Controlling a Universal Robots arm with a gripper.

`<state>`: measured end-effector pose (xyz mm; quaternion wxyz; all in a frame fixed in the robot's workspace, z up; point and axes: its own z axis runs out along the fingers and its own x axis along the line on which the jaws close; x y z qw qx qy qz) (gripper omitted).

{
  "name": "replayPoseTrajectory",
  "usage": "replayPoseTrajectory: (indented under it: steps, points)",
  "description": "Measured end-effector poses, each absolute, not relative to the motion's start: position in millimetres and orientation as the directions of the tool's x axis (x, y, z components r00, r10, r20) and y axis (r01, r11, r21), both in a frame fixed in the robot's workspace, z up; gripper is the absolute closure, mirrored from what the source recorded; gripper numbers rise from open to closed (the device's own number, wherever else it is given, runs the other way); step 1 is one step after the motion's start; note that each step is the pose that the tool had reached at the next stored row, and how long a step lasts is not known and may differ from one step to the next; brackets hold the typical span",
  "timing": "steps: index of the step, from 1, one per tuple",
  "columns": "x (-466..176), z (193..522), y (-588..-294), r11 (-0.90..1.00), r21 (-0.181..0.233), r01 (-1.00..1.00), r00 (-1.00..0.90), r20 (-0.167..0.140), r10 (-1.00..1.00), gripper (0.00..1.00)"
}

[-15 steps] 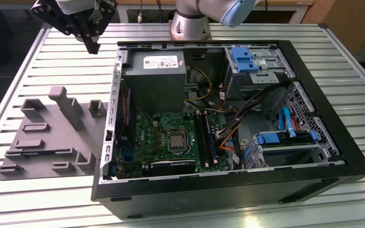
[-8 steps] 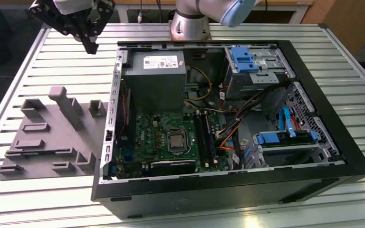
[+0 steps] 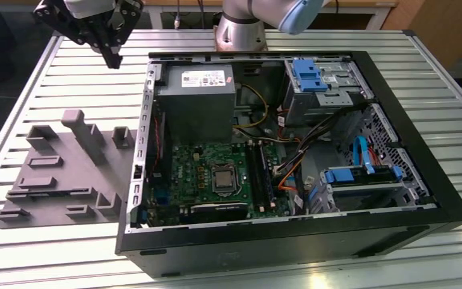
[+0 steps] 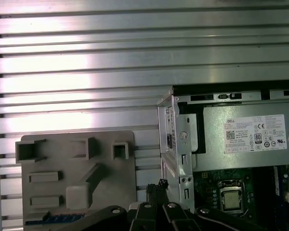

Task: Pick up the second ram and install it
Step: 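Reach for the second ram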

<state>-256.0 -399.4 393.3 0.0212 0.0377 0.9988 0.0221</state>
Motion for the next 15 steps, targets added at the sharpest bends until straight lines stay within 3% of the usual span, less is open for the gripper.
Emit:
replayPoseTrajectory:
  steps: [15]
  points:
    - [-262.9,393.3,-399.6,0.996,0.046,0.074,-0.996,-0.041,0.076,0.89]
